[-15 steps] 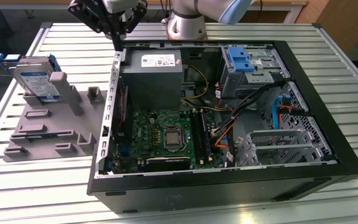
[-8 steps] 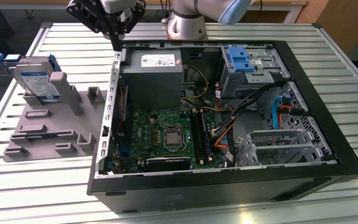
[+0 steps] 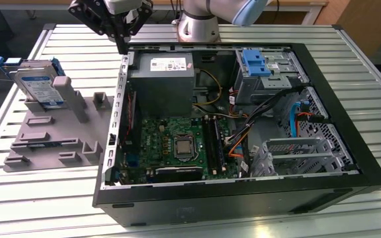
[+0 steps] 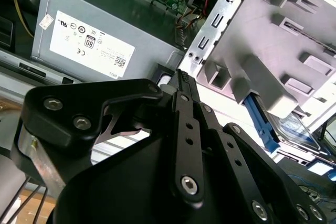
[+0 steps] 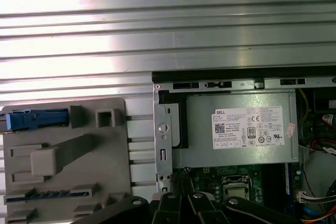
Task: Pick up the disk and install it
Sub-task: 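Reach for the disk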
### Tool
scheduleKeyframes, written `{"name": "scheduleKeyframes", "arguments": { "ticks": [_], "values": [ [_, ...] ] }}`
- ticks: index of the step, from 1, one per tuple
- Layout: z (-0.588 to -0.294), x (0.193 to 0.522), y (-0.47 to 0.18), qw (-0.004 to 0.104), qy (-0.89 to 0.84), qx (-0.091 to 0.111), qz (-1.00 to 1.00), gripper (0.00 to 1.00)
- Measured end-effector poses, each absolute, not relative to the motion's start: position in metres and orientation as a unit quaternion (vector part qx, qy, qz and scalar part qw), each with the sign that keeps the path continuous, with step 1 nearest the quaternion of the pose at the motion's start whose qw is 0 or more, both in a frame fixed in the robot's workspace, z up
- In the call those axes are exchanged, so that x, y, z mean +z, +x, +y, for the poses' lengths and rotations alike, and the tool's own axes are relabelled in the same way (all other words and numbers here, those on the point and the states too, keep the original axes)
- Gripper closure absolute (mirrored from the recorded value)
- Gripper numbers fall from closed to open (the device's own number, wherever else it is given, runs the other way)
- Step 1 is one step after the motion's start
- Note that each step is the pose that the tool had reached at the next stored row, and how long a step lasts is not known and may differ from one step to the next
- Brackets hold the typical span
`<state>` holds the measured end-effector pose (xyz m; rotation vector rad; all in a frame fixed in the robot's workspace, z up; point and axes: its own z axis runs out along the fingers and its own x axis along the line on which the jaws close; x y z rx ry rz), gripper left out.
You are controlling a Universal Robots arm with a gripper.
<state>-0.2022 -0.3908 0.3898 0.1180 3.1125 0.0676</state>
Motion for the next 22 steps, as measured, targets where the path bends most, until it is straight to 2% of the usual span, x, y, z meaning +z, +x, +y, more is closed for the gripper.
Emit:
{"name": "scheduleKeyframes", "arguments": {
  "ticks": [22],
  "values": [
    [-0.3906,0.3896,-0.2107,0.013,0.038,0.022,0.999,0.89]
  ]
}}
